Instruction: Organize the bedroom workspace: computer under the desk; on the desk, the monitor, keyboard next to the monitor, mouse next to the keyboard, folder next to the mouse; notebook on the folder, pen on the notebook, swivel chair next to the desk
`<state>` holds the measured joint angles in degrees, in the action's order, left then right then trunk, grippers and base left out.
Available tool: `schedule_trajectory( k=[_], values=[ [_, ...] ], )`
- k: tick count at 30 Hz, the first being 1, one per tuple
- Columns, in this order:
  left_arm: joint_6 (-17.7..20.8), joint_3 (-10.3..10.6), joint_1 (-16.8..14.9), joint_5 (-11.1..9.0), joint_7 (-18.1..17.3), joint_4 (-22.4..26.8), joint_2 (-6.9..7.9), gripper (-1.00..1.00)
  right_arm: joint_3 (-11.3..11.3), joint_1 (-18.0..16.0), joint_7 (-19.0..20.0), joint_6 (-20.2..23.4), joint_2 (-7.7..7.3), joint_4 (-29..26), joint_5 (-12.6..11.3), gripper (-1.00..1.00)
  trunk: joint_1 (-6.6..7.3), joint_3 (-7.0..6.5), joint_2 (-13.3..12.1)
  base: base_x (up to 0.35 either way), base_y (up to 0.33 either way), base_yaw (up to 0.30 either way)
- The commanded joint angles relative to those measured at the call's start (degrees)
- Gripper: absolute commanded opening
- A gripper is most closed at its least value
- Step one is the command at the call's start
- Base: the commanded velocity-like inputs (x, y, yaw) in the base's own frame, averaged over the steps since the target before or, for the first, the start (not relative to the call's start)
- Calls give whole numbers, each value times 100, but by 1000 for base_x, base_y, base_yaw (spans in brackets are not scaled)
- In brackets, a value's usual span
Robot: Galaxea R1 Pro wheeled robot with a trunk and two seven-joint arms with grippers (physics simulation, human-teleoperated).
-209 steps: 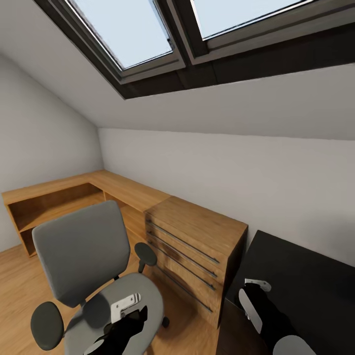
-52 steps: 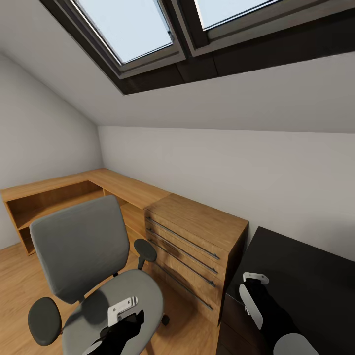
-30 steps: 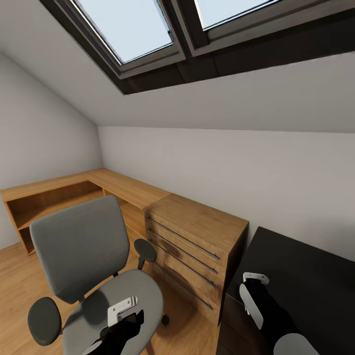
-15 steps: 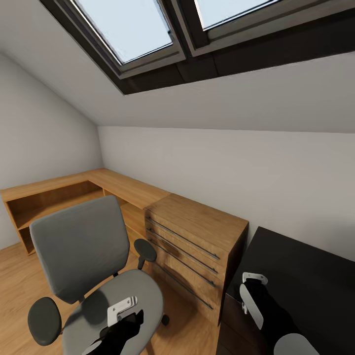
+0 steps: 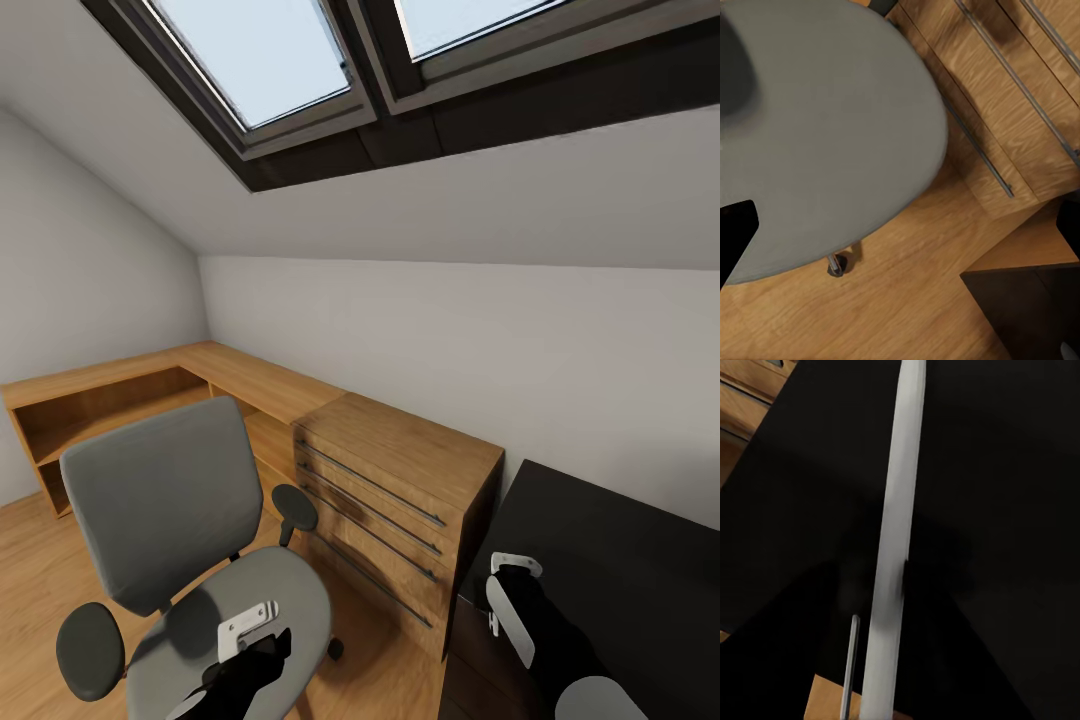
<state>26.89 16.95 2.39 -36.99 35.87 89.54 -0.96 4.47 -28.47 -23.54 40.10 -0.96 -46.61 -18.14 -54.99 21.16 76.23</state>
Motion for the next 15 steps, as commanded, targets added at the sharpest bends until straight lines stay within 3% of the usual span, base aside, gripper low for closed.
schedule_trajectory(
  k=[1, 15],
  values=[
    [9, 1, -1, -46, 43, 11, -1, 100, 28, -1, -54, 59, -9, 209, -49, -100, -1, 7, 3, 0, 0, 0],
    [9, 1, -1, -45, 42, 11, -1, 100, 27, -1, -51, 59, -9, 187, -49, -100, -1, 7, 3, 0, 0, 0]
  ],
)
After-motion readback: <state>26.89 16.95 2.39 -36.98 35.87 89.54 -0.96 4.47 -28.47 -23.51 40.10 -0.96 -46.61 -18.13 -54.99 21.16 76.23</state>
